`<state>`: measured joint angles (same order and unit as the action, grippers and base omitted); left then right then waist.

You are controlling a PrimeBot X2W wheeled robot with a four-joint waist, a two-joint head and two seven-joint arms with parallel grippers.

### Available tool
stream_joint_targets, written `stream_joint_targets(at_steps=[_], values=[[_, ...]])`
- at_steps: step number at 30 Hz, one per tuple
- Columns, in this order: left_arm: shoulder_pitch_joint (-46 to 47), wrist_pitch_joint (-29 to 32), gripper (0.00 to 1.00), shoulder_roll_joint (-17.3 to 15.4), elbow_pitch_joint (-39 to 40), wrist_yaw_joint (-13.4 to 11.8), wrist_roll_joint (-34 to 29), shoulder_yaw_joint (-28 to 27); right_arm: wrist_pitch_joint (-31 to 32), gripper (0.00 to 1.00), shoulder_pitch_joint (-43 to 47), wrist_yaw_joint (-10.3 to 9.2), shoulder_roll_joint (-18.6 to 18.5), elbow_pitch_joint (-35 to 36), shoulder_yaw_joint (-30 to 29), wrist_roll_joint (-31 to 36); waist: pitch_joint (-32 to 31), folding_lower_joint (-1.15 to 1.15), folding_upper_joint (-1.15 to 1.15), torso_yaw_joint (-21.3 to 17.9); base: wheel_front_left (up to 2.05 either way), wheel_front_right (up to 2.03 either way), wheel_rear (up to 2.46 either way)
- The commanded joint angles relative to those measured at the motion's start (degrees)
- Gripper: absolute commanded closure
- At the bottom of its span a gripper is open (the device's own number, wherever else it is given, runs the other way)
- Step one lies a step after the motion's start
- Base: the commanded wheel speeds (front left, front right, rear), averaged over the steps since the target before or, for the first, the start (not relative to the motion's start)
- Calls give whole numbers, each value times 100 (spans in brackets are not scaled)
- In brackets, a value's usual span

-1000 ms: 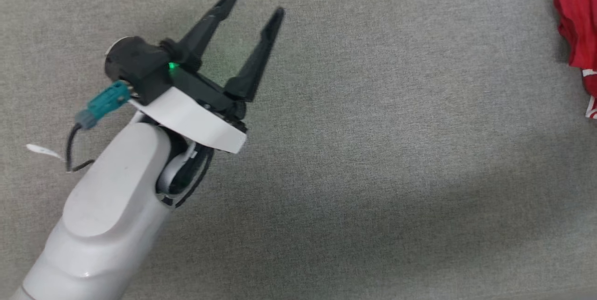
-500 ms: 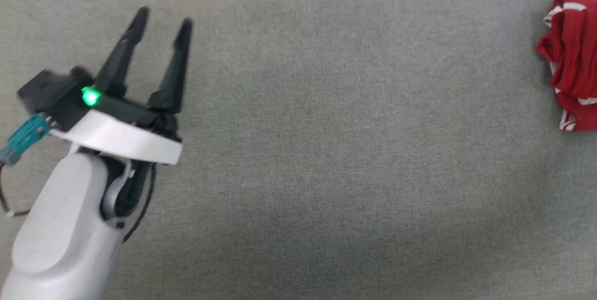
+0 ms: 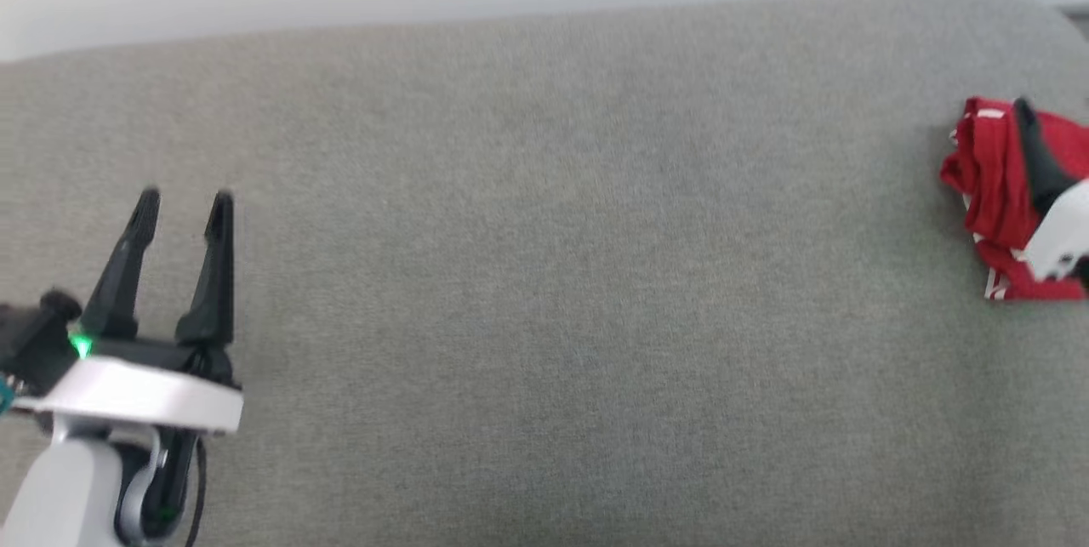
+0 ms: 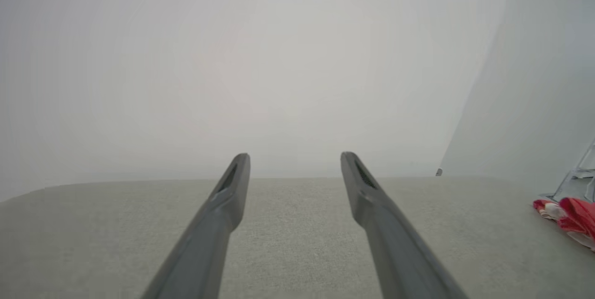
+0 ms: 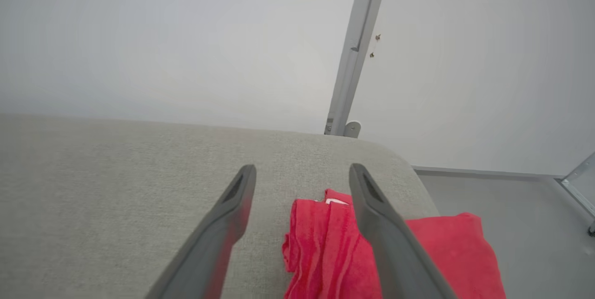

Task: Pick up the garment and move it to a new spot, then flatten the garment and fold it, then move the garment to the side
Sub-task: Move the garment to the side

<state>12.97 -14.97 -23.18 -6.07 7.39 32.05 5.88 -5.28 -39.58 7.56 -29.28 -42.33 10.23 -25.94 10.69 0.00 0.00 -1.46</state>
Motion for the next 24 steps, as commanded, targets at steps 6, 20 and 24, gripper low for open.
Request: stream_joint_targets(at_steps=[6,20,24], values=[[-697,-26,0,18,53,8,-131,-362,-236,0,842,-15,62,541,-163,-184,-501,0,0,147,0,0,0],[-2102,-26,0,264,336,8,-227,-974,-375,0,2867,-13,739,1928,-961,94,-1091,0,0,273,0,0,0],[-2386,-26,0,269,317,8,-307,-959,-255,0,3343,-13,1000,2368,-1183,265,-1159,0,0,292,0,0,0]])
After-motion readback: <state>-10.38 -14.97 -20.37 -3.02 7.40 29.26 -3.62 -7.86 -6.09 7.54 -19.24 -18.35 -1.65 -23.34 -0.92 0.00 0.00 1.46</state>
